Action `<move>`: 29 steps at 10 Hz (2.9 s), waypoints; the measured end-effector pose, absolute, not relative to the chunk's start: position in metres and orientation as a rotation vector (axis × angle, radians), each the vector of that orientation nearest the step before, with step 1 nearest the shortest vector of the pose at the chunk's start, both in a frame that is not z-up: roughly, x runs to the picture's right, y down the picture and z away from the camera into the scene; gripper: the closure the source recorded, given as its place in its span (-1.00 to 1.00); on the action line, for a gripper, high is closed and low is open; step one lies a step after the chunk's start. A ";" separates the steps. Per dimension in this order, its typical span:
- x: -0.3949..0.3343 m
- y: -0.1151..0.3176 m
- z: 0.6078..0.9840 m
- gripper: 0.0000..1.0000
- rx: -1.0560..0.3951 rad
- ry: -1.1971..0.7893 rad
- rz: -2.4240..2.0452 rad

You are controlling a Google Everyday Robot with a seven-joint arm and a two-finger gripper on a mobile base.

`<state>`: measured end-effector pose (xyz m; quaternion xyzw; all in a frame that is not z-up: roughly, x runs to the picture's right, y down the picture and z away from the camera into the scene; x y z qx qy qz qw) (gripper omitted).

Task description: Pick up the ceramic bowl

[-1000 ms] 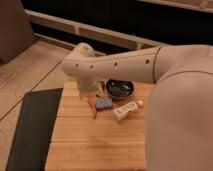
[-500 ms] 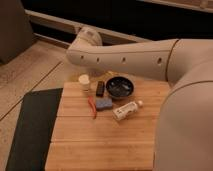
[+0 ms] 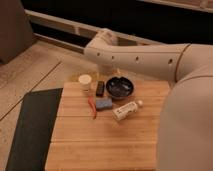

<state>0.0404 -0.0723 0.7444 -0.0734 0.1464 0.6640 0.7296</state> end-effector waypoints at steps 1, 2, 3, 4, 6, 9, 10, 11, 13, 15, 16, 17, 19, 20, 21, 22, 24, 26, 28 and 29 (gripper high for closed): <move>0.059 -0.083 0.758 -0.30 -0.167 0.316 1.485; 0.074 -0.086 0.771 -0.30 -0.177 0.320 1.506; 0.086 -0.086 0.780 -0.30 -0.186 0.328 1.521; 0.101 -0.081 0.795 -0.30 -0.213 0.349 1.525; 0.118 -0.079 0.817 -0.30 -0.242 0.378 1.507; 0.156 -0.080 0.838 -0.30 -0.249 0.417 1.545; 0.166 -0.078 0.843 -0.30 -0.250 0.428 1.565; 0.183 -0.070 0.850 -0.30 -0.255 0.457 1.594; 0.200 -0.063 0.853 -0.30 -0.251 0.492 1.626; 0.196 -0.063 0.854 -0.30 -0.255 0.489 1.626; 0.196 -0.062 0.853 -0.30 -0.254 0.488 1.623; 0.194 -0.066 0.850 -0.30 -0.243 0.469 1.612; 0.178 -0.074 0.836 -0.30 -0.229 0.343 1.567; 0.167 -0.075 0.830 -0.30 -0.243 0.266 1.554; 0.161 -0.070 0.829 -0.30 -0.267 0.217 1.550; 0.159 -0.063 0.829 -0.30 -0.287 0.191 1.551; 0.170 -0.039 0.843 -0.30 -0.336 0.189 1.569; 0.184 -0.028 0.863 -0.30 -0.355 0.225 1.583; 0.187 -0.024 0.889 -0.30 -0.376 0.266 1.569; 0.181 -0.021 0.900 -0.30 -0.392 0.282 1.553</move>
